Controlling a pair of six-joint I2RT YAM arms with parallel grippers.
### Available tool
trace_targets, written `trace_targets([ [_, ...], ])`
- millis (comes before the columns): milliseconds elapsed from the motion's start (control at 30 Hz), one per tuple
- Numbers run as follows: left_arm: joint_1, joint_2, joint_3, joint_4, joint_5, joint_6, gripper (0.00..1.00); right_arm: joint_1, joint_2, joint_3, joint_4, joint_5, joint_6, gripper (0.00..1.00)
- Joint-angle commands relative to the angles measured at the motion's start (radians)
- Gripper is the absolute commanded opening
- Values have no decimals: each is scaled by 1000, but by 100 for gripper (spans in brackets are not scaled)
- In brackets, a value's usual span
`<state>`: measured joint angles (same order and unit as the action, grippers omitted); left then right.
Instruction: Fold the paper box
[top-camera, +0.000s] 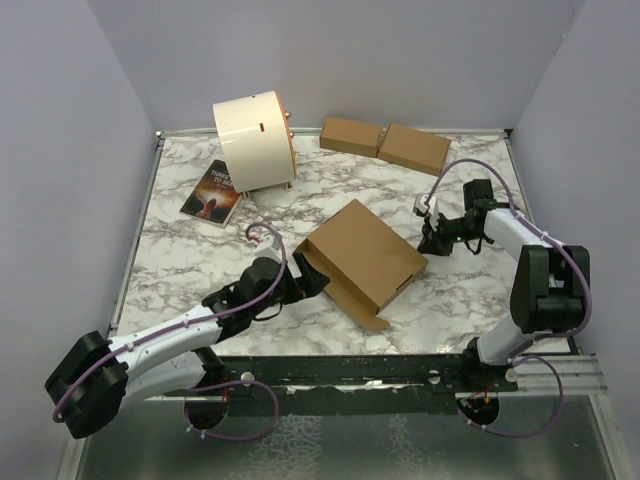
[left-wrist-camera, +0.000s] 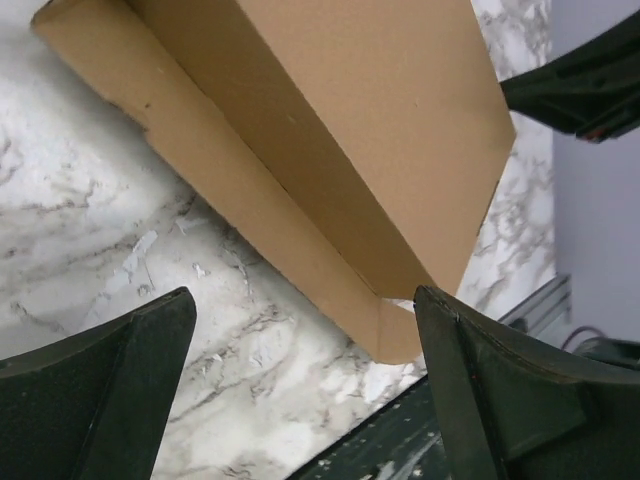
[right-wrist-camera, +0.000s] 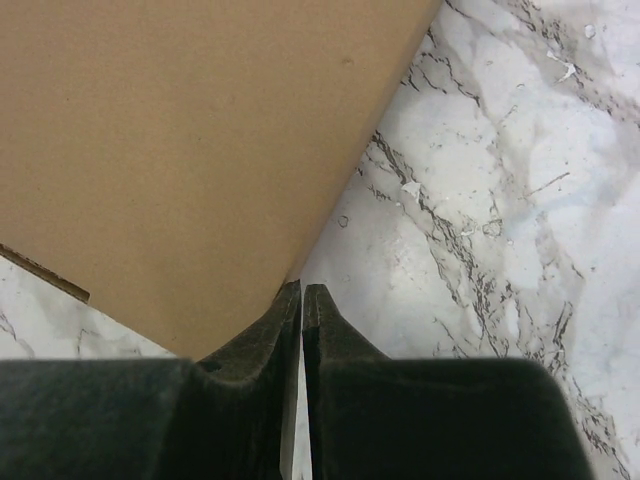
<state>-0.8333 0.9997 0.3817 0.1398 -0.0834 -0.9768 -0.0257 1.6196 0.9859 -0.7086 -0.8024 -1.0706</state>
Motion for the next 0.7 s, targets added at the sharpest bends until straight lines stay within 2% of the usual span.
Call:
trace_targets([
  [0,3,-71,-46,-38,-71,-323,96,-5,-49,14,-38,11,9,8],
  [100,2,-46,-56,-21,-49,-443,99,-5,-78,26,-73,40,-8,12],
  [267,2,84,4,-28,-46,-536,99,-5,-163,62,-119,26,-16,19],
  [467,9,219,67,6,-129,-590,99,-3,-244,96,-173,-105,-10,27],
  [667,40,327,104,57,-132,-632,99,16,-291,88,-267,-237,-143,41],
])
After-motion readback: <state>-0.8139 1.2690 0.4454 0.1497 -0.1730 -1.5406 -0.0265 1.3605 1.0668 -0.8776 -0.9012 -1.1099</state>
